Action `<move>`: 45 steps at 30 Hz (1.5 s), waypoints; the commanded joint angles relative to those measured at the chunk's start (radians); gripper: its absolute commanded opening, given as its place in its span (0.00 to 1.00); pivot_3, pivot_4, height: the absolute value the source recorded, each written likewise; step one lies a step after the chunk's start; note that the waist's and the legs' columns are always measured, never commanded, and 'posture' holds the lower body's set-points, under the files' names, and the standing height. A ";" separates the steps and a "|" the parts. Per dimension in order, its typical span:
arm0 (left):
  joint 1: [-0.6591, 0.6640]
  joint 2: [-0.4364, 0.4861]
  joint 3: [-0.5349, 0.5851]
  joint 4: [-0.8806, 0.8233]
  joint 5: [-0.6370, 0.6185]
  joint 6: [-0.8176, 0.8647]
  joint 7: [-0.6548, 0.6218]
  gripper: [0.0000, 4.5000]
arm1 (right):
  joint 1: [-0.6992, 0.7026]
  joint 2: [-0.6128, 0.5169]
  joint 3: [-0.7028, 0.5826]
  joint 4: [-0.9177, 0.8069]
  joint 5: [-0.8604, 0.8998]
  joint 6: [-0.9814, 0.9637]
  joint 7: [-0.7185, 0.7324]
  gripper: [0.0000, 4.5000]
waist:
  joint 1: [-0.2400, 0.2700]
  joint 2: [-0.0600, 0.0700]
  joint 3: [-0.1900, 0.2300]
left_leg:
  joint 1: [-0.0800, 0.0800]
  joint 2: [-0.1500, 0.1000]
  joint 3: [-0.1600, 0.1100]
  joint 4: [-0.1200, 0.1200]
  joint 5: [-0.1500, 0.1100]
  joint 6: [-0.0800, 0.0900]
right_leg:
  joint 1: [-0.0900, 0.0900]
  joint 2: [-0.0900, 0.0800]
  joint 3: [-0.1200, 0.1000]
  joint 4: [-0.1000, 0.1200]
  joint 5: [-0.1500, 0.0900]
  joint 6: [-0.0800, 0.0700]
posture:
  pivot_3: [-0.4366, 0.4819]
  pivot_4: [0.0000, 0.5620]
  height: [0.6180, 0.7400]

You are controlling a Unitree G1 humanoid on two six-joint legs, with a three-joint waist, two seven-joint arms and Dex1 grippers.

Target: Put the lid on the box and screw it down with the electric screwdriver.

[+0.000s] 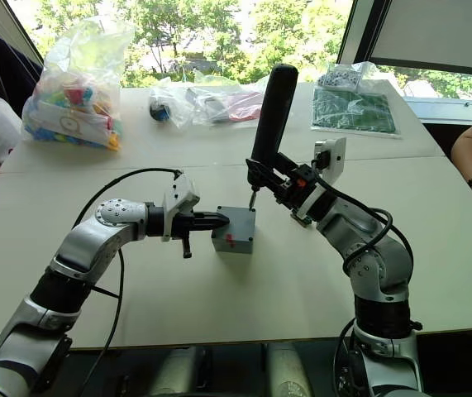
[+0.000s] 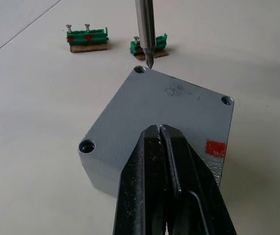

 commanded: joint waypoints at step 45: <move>0.030 -0.007 -0.013 -0.027 0.051 -0.006 -0.024 0.00 | 0.104 -0.025 0.171 0.132 -0.248 -0.199 0.049 0.41 | 0.006 -0.015 -0.020 | 0.018 0.001 -0.001 -0.002 -0.001 0.002 | 0.019 0.000 -0.001 -0.003 -0.006 -0.005 | 0.48 0.27 1.00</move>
